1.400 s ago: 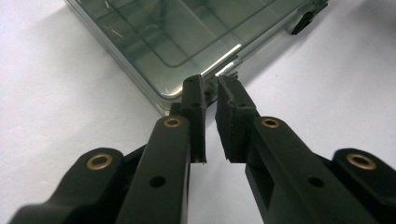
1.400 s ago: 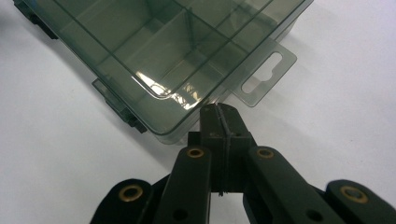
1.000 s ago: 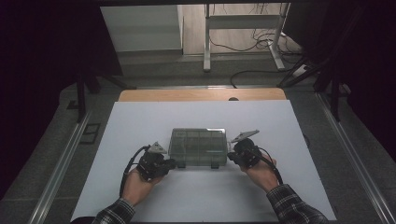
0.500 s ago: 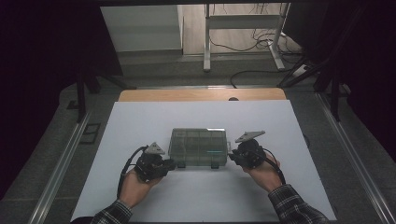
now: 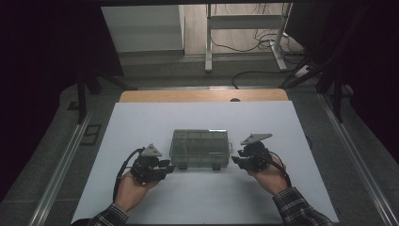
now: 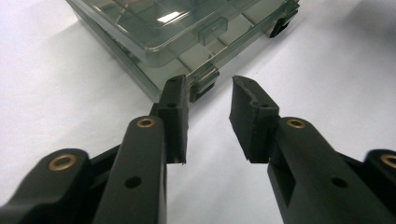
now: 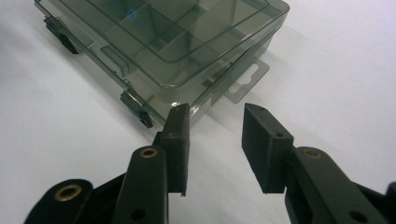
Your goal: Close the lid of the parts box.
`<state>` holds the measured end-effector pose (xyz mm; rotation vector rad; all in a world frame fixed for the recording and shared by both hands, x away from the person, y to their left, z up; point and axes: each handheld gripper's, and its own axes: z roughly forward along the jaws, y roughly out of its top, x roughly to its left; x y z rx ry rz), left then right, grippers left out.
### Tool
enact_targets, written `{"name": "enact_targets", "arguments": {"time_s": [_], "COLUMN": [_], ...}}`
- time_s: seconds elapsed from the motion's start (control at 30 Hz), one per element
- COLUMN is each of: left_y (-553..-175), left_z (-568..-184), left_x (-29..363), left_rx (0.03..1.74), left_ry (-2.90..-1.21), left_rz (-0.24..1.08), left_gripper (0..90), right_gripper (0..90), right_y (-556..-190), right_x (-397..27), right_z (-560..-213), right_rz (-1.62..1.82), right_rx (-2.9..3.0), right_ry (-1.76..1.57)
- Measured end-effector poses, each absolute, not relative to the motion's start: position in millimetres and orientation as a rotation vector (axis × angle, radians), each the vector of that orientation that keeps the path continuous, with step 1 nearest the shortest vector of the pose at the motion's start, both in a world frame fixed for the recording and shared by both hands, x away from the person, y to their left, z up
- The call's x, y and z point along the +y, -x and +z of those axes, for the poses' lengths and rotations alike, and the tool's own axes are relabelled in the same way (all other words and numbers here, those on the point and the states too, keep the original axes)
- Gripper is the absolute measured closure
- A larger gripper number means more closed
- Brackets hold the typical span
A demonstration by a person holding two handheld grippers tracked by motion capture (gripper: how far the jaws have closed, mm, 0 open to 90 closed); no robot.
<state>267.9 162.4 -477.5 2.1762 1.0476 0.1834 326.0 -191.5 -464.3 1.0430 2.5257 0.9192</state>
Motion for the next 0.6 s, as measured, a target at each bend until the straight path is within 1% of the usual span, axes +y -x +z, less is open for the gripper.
{"name": "enact_targets", "arguments": {"time_s": [0.6], "left_y": [-256.5], "left_z": [-474.0], "left_x": [175.1], "left_rx": [1.062], "left_ry": [-2.175], "left_rz": [0.2], "left_gripper": [52.7], "right_gripper": [50.9], "right_y": [-310.9], "right_x": [-199.5], "right_z": [-458.2], "right_rz": [0.907], "right_rx": [2.507], "right_ry": [-1.016]}}
